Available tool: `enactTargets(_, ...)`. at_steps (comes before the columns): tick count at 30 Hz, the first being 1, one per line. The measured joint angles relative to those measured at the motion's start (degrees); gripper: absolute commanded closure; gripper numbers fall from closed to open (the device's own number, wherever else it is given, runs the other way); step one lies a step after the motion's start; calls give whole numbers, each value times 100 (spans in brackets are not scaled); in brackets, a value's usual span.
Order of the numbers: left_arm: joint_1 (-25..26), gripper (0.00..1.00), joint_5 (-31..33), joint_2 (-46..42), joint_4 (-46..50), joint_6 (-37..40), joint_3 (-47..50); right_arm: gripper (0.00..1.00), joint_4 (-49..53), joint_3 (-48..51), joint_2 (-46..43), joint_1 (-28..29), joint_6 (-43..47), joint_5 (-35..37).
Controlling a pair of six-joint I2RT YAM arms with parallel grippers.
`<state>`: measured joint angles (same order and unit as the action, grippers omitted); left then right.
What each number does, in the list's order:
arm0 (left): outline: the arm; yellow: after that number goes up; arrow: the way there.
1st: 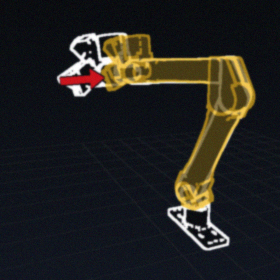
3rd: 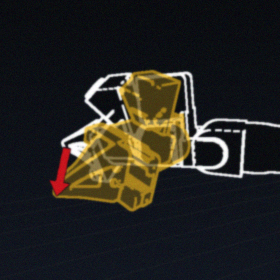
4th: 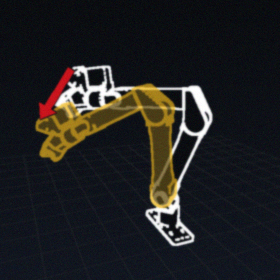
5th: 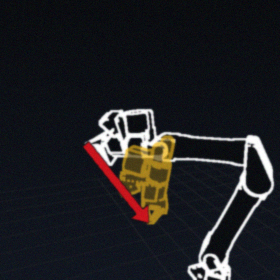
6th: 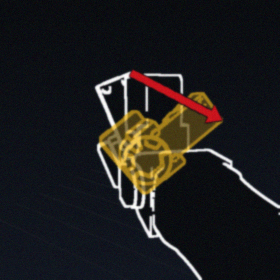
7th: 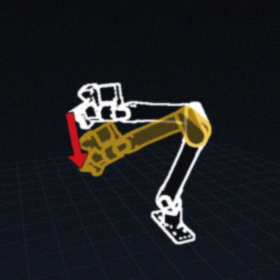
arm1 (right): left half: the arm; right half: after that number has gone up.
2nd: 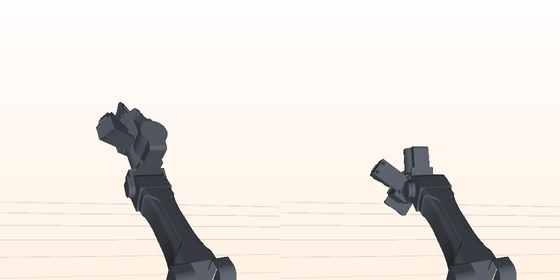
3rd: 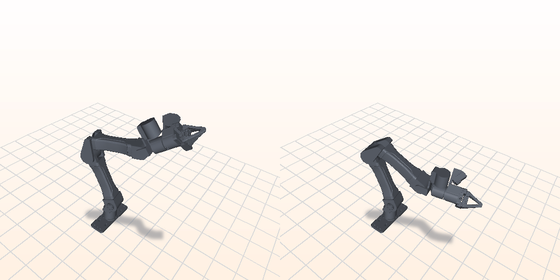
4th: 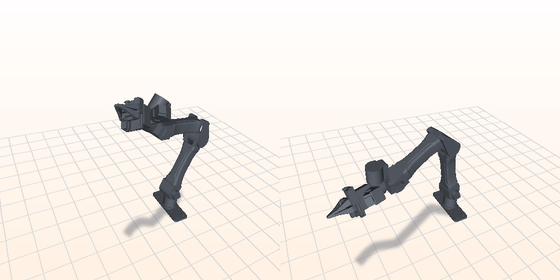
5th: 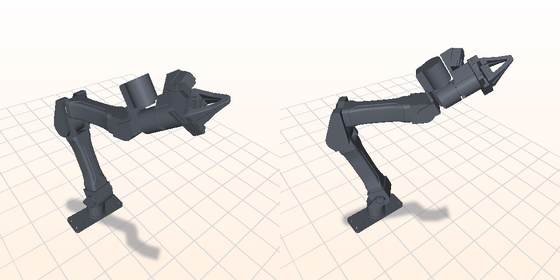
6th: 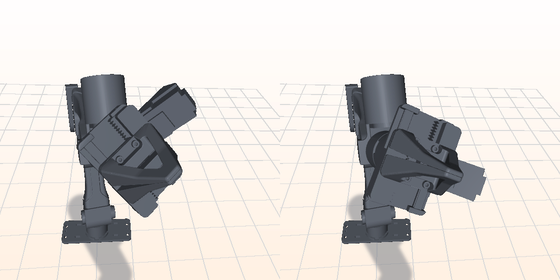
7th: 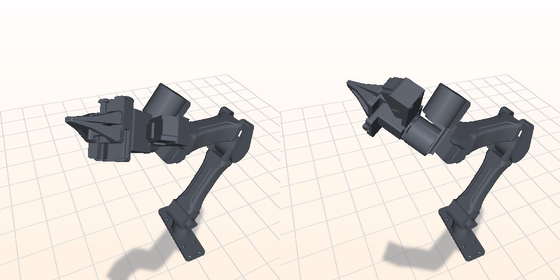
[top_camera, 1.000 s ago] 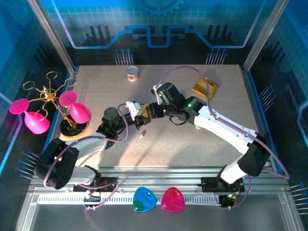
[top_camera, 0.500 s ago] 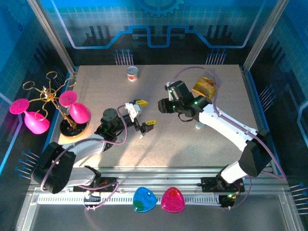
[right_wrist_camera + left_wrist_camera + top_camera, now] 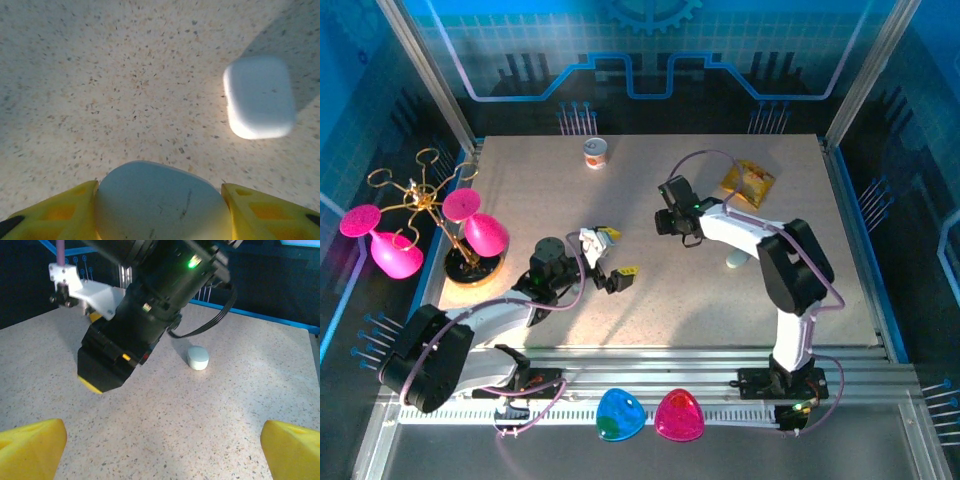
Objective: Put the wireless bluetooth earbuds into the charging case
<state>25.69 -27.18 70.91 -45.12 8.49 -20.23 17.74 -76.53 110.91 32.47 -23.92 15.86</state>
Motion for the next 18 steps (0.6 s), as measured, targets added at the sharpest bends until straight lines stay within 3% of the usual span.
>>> enactTargets(11,0,0,109,-22,133,0,37,46,-44,-909,1082,20,2,-26)
enactTargets(18,0,1,192,-22,136,-50,37,25,-15,-957,1134,22,90,-42)
